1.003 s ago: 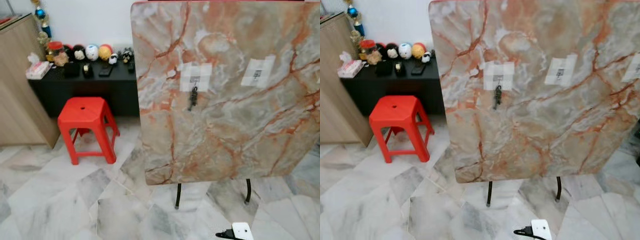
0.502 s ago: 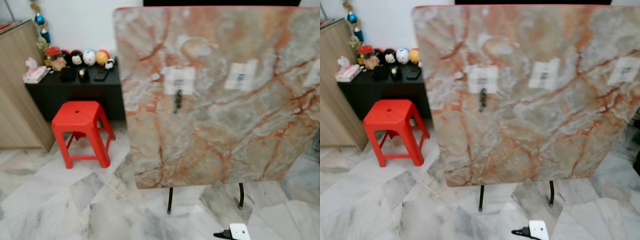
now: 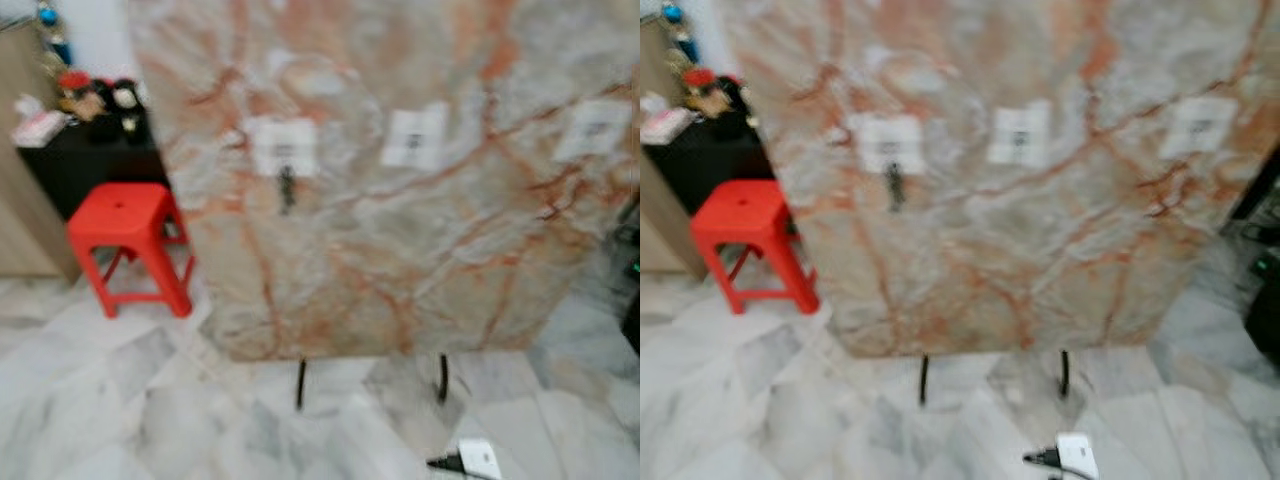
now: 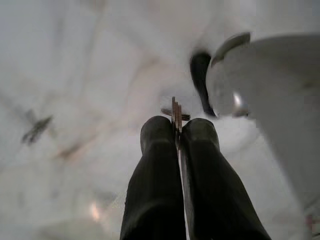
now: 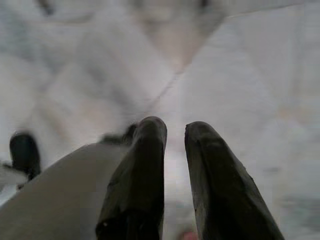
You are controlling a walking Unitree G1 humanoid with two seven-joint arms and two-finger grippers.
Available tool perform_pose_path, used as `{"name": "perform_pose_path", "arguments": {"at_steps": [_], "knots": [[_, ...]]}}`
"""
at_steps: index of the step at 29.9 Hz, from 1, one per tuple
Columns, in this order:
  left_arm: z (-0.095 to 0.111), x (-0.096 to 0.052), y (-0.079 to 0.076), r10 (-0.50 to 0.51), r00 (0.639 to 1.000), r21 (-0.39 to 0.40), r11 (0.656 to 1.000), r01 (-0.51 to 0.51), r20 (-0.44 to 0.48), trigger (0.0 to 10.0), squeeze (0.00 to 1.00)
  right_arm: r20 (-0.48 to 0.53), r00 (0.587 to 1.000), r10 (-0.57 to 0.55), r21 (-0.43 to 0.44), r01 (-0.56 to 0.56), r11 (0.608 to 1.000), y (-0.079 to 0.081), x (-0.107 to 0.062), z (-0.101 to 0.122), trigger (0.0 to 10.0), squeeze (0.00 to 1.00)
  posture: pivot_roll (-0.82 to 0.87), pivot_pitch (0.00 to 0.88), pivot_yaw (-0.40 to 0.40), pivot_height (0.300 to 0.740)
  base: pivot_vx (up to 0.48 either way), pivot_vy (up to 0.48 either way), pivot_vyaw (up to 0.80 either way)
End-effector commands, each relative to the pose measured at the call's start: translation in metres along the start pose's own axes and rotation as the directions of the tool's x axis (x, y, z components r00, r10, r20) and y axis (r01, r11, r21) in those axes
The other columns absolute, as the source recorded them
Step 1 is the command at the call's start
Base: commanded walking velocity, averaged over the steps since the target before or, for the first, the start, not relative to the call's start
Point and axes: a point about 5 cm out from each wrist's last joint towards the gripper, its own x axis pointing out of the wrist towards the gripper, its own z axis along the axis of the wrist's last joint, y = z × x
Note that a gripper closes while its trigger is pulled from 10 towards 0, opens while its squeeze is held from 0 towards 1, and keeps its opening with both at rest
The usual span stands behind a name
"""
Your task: Hang keys on a hook
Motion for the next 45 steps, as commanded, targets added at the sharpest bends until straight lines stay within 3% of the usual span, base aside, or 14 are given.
{"name": "perform_pose_path", "arguments": {"at_steps": [1,14,28,45], "knots": [[-0.006,-0.001,0.009,0.02,1.0,-0.001,1.0,-0.02,-0.015,10.0,0.0,0.011,1.0,0.008,0.011,-0.008,1.0,0.005,0.001,0.003,10.0,0.0,-0.07,0.0,-0.011,0.74,0.0,-0.439,0.0],[0.0,-0.001,0.008,0.014,1.0,0.012,1.0,-0.014,-0.001,10.0,0.0,0.031,0.999,0.021,0.005,-0.021,1.0,0.009,0.003,0.018,10.0,0.0,-0.07,0.0,-0.018,0.74,0.0,-0.441,0.0],[0.002,-0.001,0.009,0.021,1.0,0.024,0.999,-0.021,0.006,10.0,0.0,0.054,0.998,0.045,0.001,-0.046,0.999,0.04,0.006,0.036,10.0,0.0,-0.07,0.0,-0.016,0.74,0.0,-0.441,0.0],[0.003,-0.001,0.008,0.047,0.998,0.034,0.998,-0.048,0.044,10.0,0.0,0.05,0.998,0.037,-0.012,-0.037,0.999,0.031,0.005,0.032,10.0,0.0,-0.06,0.0,-0.031,0.74,0.0,-0.026,0.0]]}}
